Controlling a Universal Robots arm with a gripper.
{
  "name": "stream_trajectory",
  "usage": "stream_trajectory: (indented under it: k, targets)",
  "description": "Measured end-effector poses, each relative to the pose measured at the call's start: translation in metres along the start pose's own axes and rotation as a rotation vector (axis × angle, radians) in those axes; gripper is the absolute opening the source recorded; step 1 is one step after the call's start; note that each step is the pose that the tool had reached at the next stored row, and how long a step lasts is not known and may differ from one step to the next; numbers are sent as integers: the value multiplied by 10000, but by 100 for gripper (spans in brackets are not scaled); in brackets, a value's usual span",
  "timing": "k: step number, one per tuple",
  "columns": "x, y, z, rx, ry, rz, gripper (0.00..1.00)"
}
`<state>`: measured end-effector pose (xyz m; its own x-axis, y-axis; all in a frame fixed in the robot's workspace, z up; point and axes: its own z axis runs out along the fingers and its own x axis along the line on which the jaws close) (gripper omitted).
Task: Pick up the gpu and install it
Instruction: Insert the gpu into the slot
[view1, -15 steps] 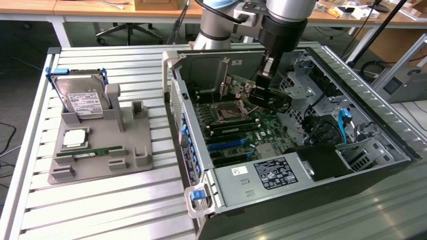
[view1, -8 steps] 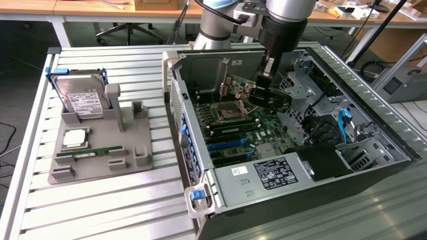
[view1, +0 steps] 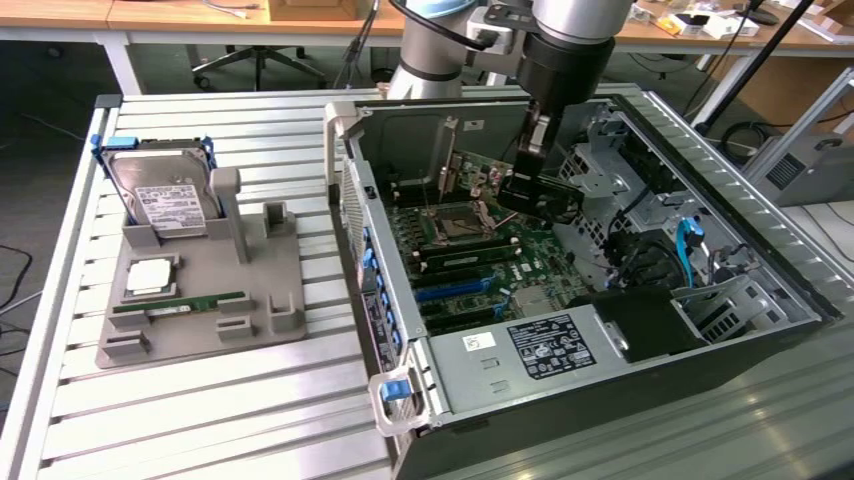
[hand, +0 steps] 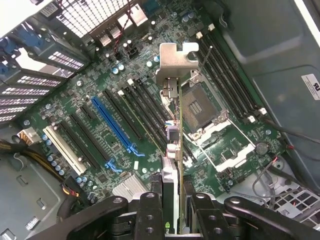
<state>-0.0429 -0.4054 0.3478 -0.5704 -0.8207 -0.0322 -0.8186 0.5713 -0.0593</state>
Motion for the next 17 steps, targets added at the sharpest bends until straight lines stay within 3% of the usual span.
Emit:
stream_trajectory:
  k: [17]
  targets:
    - [0, 0, 2, -22, -39, -661, 27]
